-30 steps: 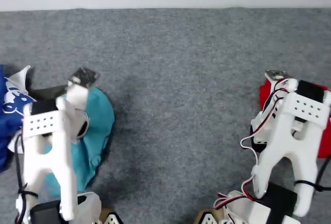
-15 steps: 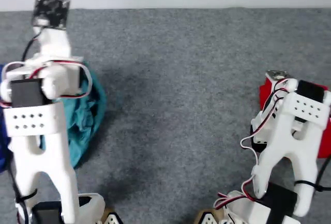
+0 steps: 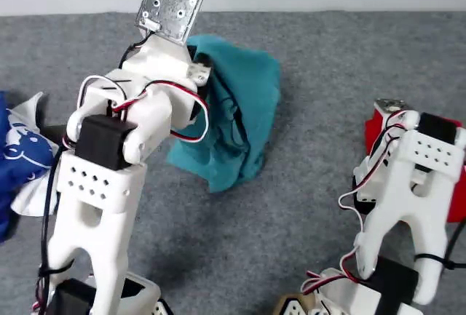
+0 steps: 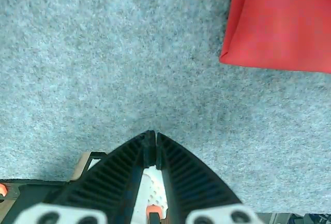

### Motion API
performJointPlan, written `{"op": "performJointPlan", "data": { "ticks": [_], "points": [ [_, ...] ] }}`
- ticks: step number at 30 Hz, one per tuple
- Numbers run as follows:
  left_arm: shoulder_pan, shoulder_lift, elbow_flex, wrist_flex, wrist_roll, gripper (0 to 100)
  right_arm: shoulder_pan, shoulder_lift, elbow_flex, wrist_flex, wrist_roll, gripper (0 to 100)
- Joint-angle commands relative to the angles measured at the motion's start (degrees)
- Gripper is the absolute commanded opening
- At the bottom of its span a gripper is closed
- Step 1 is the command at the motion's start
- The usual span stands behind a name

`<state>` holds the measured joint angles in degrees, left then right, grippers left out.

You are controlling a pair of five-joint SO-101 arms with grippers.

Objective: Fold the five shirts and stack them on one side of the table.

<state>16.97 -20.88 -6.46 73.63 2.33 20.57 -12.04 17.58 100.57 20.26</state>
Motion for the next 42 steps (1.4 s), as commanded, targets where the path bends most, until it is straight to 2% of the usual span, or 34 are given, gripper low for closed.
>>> {"op": "performJointPlan", "data": {
  "ticks": [1, 3, 7, 10, 12, 16, 21, 26, 32, 36, 42],
  "points": [
    [-4.0, -1.1, 3.6, 4.1, 0.2, 0, -0.7, -2.5, -0.4, 2.4, -0.4, 0.9],
    [-7.5, -1.1, 8.7, 6.6, -3.1, 0, -0.7, -2.5, -0.4, 2.3, -0.4, 0.9],
    [-13.0, -1.2, 20.4, 11.4, -15.9, 1, -2.3, -2.3, -0.6, 2.3, -0.4, 0.9],
    [-17.6, -1.6, 28.3, 13.6, -23.6, 2, -6.5, -2.2, -0.6, 2.3, -0.4, 0.9],
    [-21.4, -1.7, 31.9, 15.8, -28.0, 7, -10.5, -2.2, -0.7, 2.2, -0.4, 0.9],
    [-29.7, -1.8, 33.4, 19.9, -32.8, 18, -18.2, -2.1, -3.6, 2.2, -0.4, 0.9],
    [-37.4, -1.8, 30.6, 25.7, -39.6, 18, -24.7, -1.3, -13.5, 0.7, -0.4, 0.9],
    [-45.6, -1.8, 25.2, 26.5, -39.0, 18, -30.7, 6.3, -25.7, -1.1, -0.7, 2.4],
    [-52.9, -1.8, 22.6, 26.4, -32.7, 18, -38.1, 21.0, -42.4, -0.5, -1.8, 16.8],
    [-56.2, -1.8, 22.6, 26.4, -29.4, 18, -42.4, 31.0, -52.8, -0.5, -3.8, 16.9],
    [-59.8, -1.8, 22.6, 26.4, -28.3, 18, -47.6, 43.4, -64.5, -0.4, -4.0, 16.9]
  ]
}}
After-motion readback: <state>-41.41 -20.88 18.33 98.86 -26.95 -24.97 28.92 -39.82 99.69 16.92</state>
